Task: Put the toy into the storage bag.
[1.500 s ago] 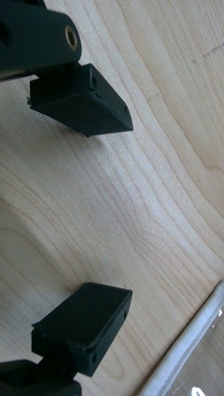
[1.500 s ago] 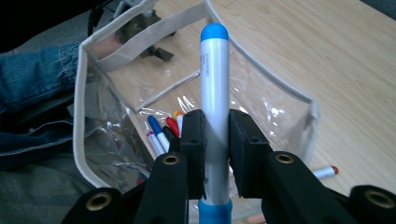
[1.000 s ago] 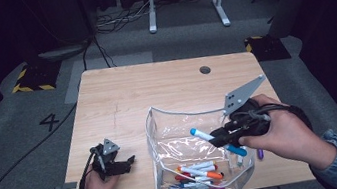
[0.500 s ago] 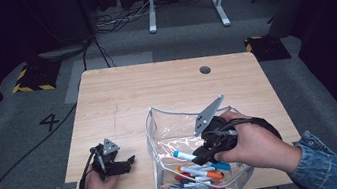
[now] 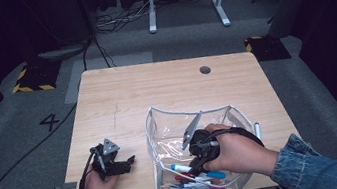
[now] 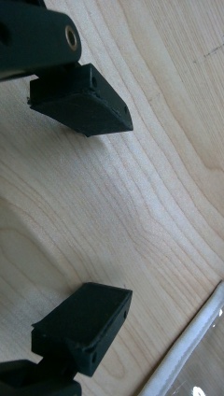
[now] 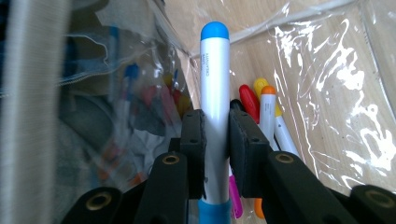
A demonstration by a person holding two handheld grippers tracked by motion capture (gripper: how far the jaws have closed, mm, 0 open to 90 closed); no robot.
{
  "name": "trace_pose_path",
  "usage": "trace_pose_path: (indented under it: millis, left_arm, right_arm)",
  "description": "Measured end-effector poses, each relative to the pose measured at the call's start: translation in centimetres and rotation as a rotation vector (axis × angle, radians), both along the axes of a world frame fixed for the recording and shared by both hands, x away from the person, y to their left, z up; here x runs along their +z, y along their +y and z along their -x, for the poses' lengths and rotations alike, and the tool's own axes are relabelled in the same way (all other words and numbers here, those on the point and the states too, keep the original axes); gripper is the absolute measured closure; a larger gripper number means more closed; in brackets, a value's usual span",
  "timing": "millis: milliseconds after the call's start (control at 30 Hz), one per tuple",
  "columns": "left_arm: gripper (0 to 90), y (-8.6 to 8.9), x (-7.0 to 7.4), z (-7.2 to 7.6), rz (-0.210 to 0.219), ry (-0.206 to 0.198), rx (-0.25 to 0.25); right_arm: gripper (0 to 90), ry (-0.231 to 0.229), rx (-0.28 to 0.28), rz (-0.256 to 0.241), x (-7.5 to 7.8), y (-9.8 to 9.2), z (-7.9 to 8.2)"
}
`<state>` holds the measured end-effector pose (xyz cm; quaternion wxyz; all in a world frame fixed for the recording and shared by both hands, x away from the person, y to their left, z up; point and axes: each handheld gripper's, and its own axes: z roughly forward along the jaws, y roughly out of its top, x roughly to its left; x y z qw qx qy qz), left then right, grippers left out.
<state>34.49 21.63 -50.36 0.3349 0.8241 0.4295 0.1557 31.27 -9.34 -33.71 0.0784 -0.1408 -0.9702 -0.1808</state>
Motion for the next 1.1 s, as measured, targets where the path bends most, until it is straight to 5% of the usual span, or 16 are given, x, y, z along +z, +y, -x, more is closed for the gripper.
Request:
trace_pose_path:
  millis: [467, 1100]
  left_arm:
    - [17.5, 0.0, 0.0, 0.0, -0.004, 0.000, -0.004]
    - [17.5, 0.0, 0.0, 0.0, -0.004, 0.001, -0.003]
  right_arm:
    - [76.7, 0.023, 0.041, 0.101, -3.5, 1.7, -0.9]
    - [76.6, 0.067, 0.064, 0.193, -5.9, 2.2, -2.2]
